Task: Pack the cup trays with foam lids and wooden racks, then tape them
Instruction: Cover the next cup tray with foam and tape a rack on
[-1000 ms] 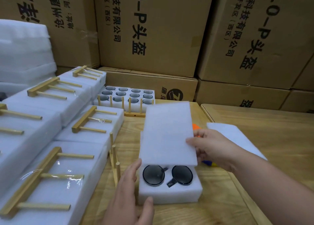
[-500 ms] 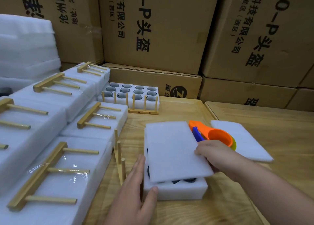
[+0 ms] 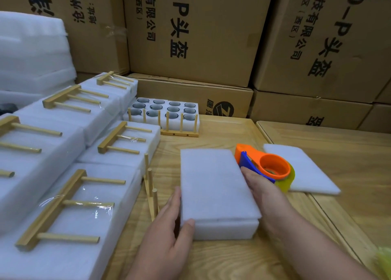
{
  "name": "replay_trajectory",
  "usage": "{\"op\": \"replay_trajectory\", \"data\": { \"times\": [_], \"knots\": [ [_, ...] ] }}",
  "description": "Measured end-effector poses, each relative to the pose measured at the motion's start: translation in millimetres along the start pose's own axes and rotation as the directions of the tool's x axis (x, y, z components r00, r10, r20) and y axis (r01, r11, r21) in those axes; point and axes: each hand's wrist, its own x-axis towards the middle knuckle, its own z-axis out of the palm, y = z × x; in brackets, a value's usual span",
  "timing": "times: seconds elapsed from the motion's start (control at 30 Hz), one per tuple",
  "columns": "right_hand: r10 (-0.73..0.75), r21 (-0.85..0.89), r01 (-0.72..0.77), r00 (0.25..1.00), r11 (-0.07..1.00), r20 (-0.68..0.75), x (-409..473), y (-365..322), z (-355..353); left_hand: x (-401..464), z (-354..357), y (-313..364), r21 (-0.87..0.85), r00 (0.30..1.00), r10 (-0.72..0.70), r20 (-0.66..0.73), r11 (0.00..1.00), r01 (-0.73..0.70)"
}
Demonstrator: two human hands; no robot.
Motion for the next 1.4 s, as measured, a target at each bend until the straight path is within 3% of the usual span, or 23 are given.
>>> {"op": "replay_trajectory", "data": {
  "times": [0.17,0.33,0.5,1.03,1.2,1.4],
  "knots": [
    [-0.036,0.27,0.046,0.998,0.962,-0.042,6,14,-1,2,2,-2,-0.147,0.999,-0.038,0.015,0.988,0.04],
    [0.016,0.326,0.018,0.995,0.945,-0.103,16,14,8,17,6,2,-0.493,0.984,-0.172,0.055,0.852,0.176],
    [-0.02,0.304,0.059,0.991,0.951,-0.131,19,19,9,31,17,3,-0.602,0.979,-0.204,0.011,0.78,0.169],
    [-0.08,0.193,0.109,0.985,0.975,-0.151,22,28,-2,21,20,5,-0.478,0.99,-0.122,-0.071,0.875,0.074],
    [-0.19,0.041,0.199,0.968,0.979,-0.166,19,27,-4,21,20,6,-0.458,0.993,-0.093,-0.073,0.887,0.049],
    [-0.144,0.072,0.163,0.965,0.984,-0.218,19,29,-6,22,20,4,-0.399,0.992,-0.08,-0.097,0.916,0.035]
  ]
}}
